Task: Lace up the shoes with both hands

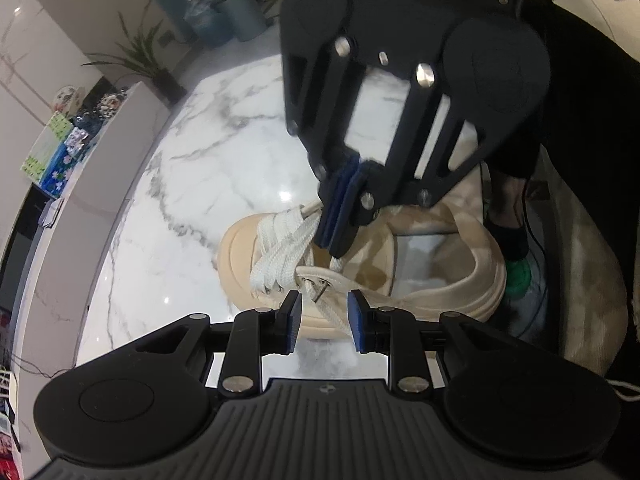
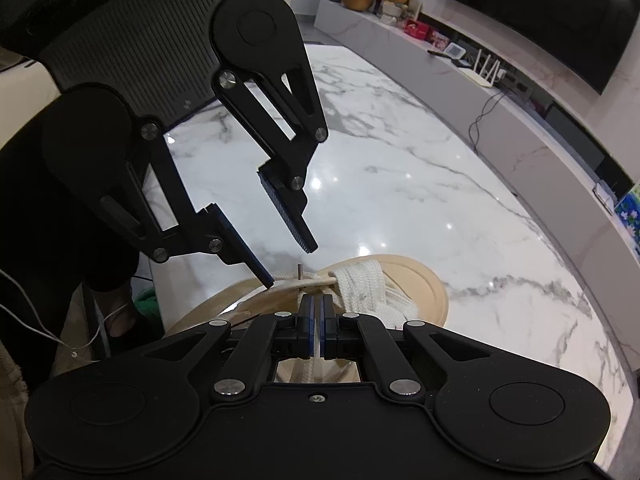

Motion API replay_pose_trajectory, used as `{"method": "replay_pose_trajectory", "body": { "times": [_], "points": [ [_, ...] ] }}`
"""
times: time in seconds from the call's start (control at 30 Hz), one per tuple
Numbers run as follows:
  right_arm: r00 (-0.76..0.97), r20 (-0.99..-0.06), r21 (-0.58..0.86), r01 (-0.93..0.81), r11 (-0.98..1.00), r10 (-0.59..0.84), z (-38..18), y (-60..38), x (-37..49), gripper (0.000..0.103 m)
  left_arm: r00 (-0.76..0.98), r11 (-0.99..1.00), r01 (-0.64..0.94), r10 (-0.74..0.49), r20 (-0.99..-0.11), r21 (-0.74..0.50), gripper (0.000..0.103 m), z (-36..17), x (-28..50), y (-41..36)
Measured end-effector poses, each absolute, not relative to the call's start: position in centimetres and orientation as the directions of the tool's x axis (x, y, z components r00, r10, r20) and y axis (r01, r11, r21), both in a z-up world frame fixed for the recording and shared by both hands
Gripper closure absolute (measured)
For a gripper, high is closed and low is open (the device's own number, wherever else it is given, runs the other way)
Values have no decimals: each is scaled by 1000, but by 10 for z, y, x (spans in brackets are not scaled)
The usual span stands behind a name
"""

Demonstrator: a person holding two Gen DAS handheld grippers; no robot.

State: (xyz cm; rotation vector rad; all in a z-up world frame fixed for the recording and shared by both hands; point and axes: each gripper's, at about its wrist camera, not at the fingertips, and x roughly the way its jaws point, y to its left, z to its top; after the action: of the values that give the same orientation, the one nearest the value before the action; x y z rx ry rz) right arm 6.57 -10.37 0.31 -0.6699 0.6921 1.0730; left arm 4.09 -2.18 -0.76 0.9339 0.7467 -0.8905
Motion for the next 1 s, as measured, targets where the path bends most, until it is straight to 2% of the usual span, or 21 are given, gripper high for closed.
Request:
{"method": "replay_pose_trajectory", "body": {
  "times": [0.03,0.1,0.17,0.27,0.33,0.37,0.4,0.67,0.9,1.0],
  "points": [
    [307,-780,-135,-933,333,545,6,-105,66,98,438,302,887,-305,-846,350,79,-8,41,-22],
    [284,-790,-107,-937,334,544,9,-108,67,84,440,291,887,-299,-847,358,79,-9,43,-22],
    [280,-801,-108,-937,331,530,7,-107,66,75,442,289,886,-295,-847,361,79,-9,46,-22],
    [285,-809,-121,-937,329,514,1,-105,64,75,440,289,887,-293,-849,360,79,-10,50,-22],
    [276,-817,-108,-936,336,506,-5,-103,66,80,438,286,888,-289,-851,359,79,-11,51,-24],
    [272,-821,-102,-935,340,503,-8,-102,66,94,436,284,889,-287,-853,358,79,-11,52,-24],
    [267,-823,-95,-935,342,502,-9,-102,67,100,432,283,891,-285,-856,356,79,-12,52,-24],
    [277,-811,-93,-931,352,516,-9,-102,70,100,432,298,888,-286,-855,350,79,-12,59,-23],
    [272,-809,-94,-935,341,521,-10,-99,74,100,445,225,892,-286,-849,392,79,-17,49,-25],
    [268,-809,-91,-936,340,523,-12,-101,75,100,439,204,896,-274,-856,394,84,-21,46,-27]
  ]
}}
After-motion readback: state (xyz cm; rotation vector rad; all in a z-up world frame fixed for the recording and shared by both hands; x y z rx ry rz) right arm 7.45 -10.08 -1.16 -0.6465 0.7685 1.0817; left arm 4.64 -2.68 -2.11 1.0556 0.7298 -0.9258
